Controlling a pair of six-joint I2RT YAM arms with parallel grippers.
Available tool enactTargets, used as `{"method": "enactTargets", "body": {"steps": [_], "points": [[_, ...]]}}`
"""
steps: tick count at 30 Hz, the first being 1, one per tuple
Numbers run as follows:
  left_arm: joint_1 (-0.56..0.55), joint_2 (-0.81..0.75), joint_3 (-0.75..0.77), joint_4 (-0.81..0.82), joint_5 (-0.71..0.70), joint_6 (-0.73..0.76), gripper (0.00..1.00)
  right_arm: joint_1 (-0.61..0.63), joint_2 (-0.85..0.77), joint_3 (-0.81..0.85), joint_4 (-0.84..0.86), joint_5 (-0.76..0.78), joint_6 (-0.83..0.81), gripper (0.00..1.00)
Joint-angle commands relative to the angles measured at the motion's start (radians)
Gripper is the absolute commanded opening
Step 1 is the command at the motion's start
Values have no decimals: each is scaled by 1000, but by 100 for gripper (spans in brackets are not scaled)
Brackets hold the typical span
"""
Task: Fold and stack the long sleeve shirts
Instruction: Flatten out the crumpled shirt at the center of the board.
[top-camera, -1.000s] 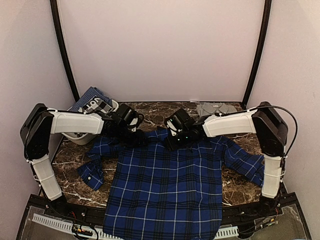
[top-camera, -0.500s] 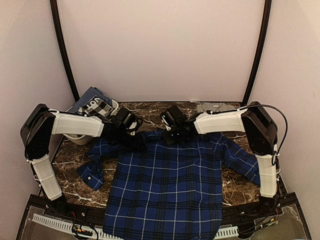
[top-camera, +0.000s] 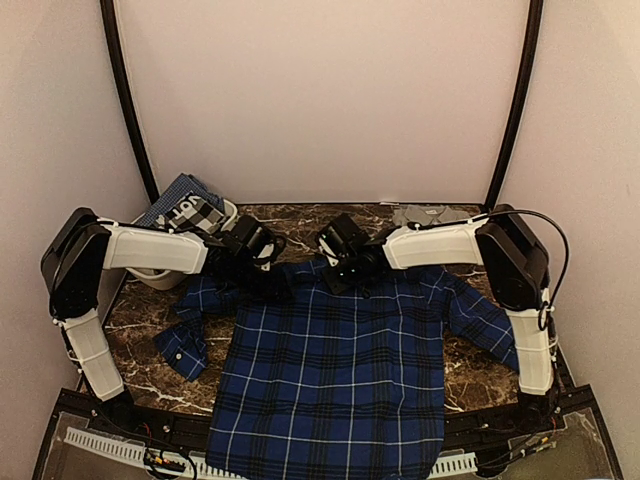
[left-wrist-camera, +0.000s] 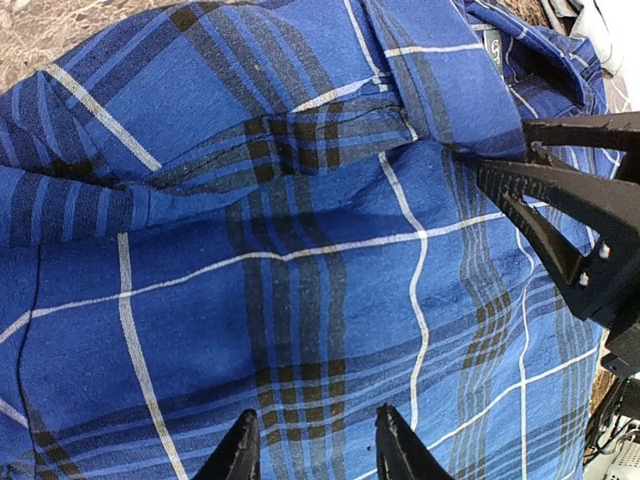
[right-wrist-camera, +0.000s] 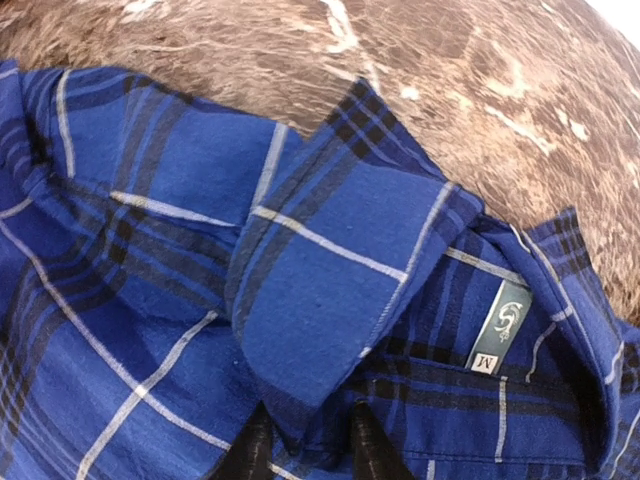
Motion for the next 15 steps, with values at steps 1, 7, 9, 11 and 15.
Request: {"method": "enactTargets", "body": {"steps": [1,7,9,11,15], "points": [[1,-20,-4,-11,8,13,38,6,30,36,-5,32,-9,16],[0,-20,-12,-2,16,1,38,-26,94,223,-77,127,-63,0],[0,-21,-16,1,19,-5,38,-43,146,320,-95,149,-90,0],[0,-22,-22,4,20,-9,38,-65,202,423,-110,156,-118,0],[1,-19,-27,11,20,-21,38,-106,321,638,-148,142,-156,7]]}}
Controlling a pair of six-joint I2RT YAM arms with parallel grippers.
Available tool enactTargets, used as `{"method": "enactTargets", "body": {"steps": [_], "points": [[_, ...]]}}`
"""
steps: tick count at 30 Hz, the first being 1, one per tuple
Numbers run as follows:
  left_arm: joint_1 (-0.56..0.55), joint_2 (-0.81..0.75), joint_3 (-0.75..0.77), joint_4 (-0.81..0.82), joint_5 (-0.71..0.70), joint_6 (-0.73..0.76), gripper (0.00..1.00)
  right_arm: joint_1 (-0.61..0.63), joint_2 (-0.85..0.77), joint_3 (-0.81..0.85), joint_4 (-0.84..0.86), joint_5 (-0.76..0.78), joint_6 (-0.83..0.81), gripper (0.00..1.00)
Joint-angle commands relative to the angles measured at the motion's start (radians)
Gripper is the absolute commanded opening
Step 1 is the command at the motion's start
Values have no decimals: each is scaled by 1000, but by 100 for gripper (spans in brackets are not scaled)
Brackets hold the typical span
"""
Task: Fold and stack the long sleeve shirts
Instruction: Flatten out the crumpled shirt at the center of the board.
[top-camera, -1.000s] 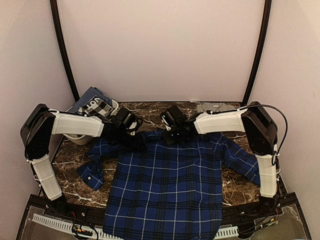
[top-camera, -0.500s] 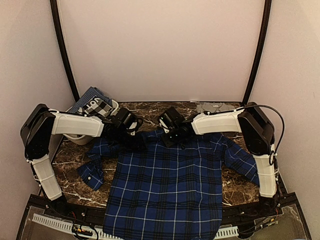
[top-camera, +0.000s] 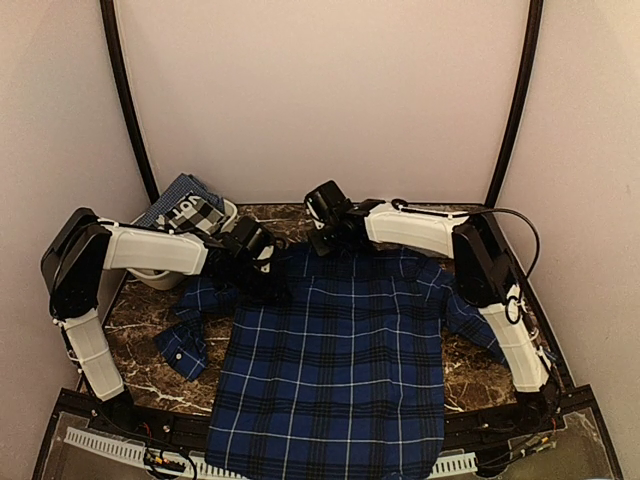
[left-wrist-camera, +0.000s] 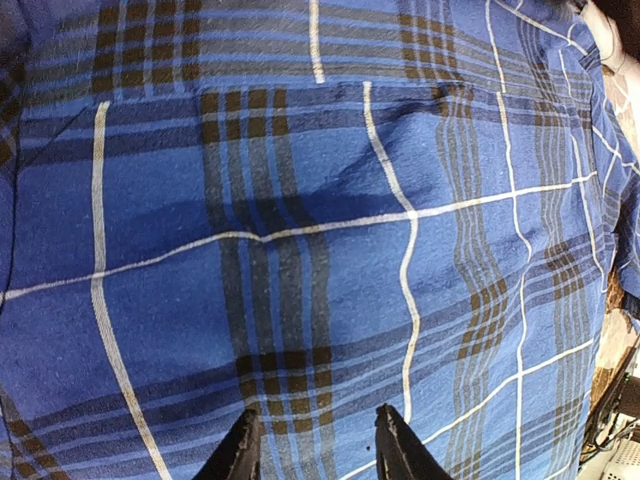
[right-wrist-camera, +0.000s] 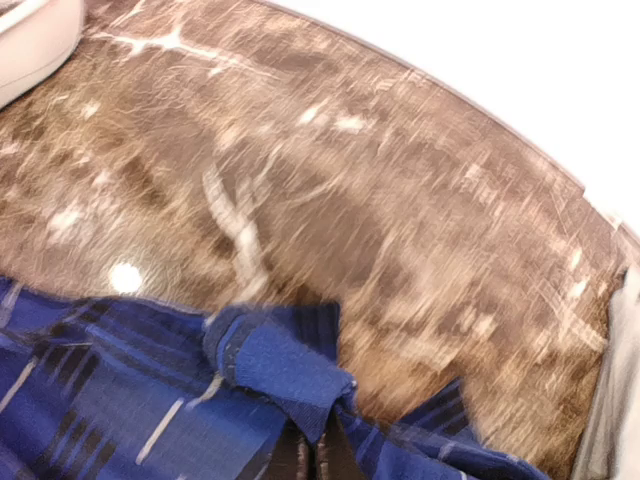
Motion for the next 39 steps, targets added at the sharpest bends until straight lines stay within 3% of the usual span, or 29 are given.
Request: {"method": "enactTargets", "body": {"steps": [1,3,5,7,11,17,20,24,32,39], "points": [[0,-18,-20,12,9,-18,38,-55,110,206,-47,18,-62,19],[0,-16,-22,16,10,-22,38,-64,141,288,-78,4,-73,42],[0,-13,-23,19,10,-25,38,-64,134,326,-103,-6,-79,55],[0,-12,-19,18,6,-23,38,-63,84,292,-94,-21,-76,65],[0,-11,-3,8,-11,-17,38,-63,-49,159,-77,-52,-39,73],[1,-12,20,-7,-28,-17,38,-59,-209,-94,-56,-172,78,73],[1,-27,20,-11,-31,-19,38,-44,-274,-275,9,-226,121,69],[0,-47,21,-20,-35,-19,38,-43,-283,-372,48,-266,163,59],[0,-87,15,-59,-105,-34,38,-65,-148,-294,36,-275,197,55],[9,-165,-15,-136,-191,-27,39,-123,30,-92,-29,-233,171,55]]}}
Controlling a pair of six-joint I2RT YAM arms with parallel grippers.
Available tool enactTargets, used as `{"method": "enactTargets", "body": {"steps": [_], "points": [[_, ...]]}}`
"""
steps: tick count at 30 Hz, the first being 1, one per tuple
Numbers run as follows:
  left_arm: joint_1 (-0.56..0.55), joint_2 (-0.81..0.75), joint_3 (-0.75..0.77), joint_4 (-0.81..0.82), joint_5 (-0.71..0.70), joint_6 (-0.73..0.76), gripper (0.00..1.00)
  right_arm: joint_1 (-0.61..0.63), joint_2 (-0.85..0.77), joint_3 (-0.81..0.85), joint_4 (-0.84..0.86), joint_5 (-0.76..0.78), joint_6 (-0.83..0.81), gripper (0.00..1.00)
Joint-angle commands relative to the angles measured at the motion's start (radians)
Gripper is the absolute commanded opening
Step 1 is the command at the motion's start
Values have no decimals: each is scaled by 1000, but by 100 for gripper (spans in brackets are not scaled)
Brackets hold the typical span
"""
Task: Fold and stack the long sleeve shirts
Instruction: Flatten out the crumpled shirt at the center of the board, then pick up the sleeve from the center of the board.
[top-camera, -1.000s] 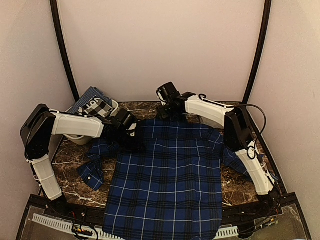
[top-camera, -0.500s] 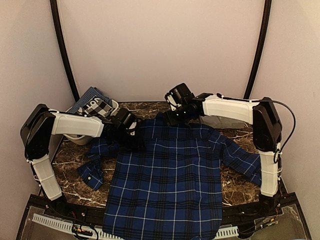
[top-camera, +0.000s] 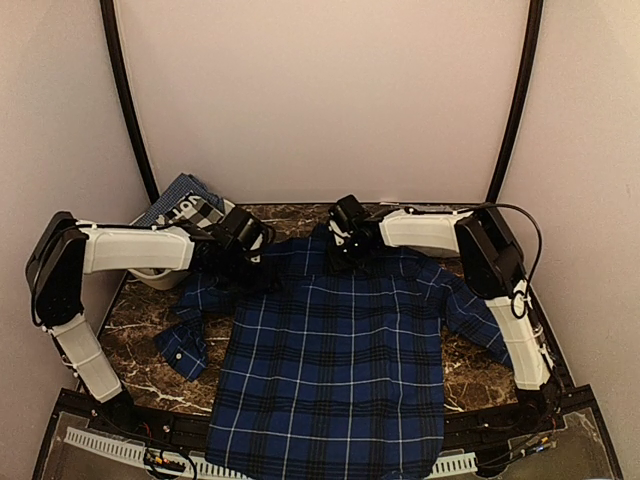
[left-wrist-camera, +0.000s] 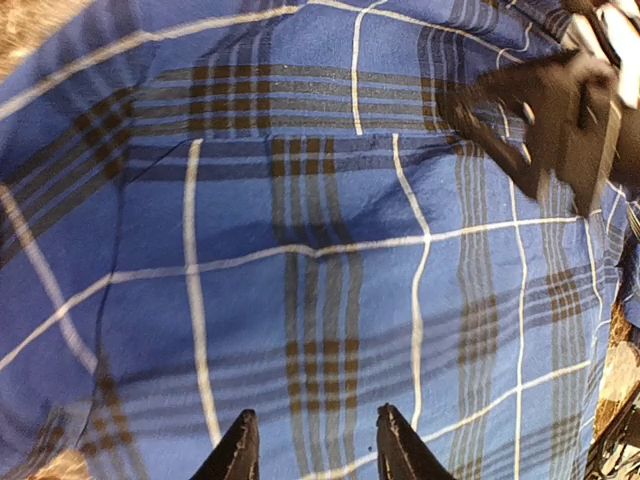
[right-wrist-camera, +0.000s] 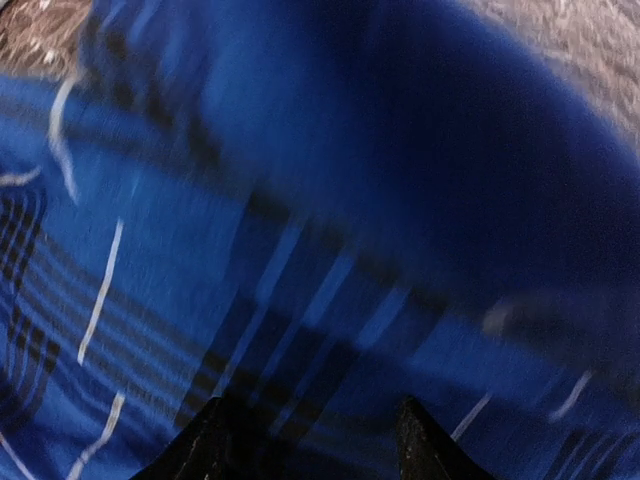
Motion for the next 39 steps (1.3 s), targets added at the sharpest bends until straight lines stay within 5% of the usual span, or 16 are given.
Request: {"method": "enactTargets", "body": {"steps": [1,8,18,29,39], "points": [[16,-108,-24,-83,-78,-3,39,-48,104,160,-35,30,-2,55],[51,-219,-130,-107,-103,-32,40,-79,288,418,-88,29,-39,59],[102,-486,-296,-225,-204,-127,44,-105,311,544,-39,-160,-109,83],[151,-806,-507,-504,-408,-512,54,-21,-53,263,38,-178,-106,86],[192,-820,-690,-385,-368,-626,57,93,-334,-95,166,-165,-89,86]]}}
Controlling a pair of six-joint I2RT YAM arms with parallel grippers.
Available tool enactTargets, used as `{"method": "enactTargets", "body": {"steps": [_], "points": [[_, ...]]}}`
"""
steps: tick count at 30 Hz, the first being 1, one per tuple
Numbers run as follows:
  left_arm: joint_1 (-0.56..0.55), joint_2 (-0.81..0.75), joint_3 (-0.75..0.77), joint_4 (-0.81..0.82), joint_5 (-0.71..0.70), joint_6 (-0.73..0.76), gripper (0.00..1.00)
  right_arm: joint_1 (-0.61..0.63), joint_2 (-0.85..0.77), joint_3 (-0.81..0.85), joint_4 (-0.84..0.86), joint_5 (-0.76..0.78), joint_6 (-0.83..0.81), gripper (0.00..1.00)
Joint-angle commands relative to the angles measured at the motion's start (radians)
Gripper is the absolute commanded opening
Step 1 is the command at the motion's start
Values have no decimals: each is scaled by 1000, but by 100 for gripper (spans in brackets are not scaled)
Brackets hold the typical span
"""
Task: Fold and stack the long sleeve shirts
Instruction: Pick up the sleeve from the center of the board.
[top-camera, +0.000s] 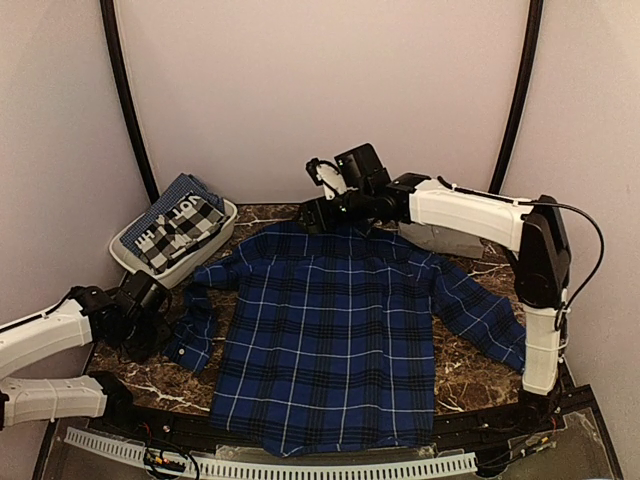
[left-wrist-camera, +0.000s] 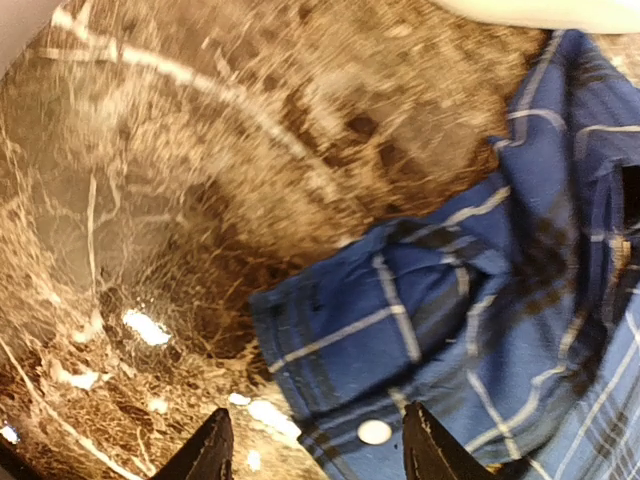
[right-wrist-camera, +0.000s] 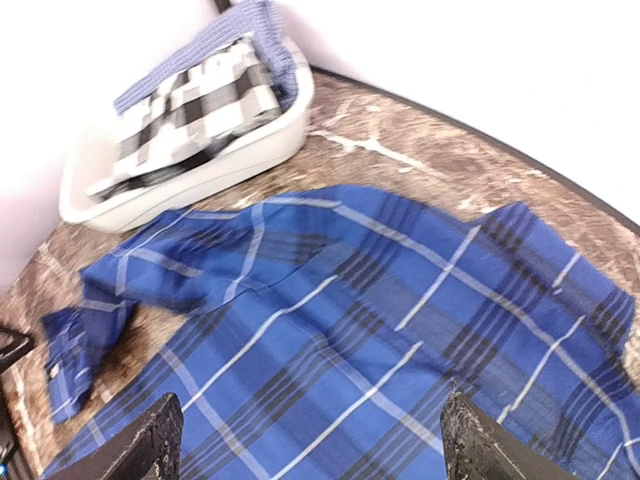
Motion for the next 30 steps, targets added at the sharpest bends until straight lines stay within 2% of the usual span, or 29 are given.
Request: {"method": "enactTargets", "body": {"steps": [1,7,13,15,17,18,21,22,23,30], "points": [[7,34,-70,103,39,-50,58,38,-66,-133,64,12,5,86],[7,106,-132,283,112,2,64,54,-132,-251,109,16,13,86],[7,214,-126,277,103,5,60,98,-136,-342,122,41,21,85],[8,251,-120,276,102,5,54,120,-137,-374,120,69,23,85],[8,275,-117,278,102,5,44,140,-142,-410,118,86,31,84],[7,279,-110,269,94,5,34,149,-147,-431,117,87,37,84],[7,264,-73,218,51,6,15,170,-170,-507,108,131,56,84],[7,255,-62,181,15,8,5,177,-185,-529,99,143,63,84],[7,231,-35,161,-3,12,1,184,-198,-555,93,152,72,84],[17,134,186,-118,-245,60,0,237,-307,-757,96,162,151,84]]}}
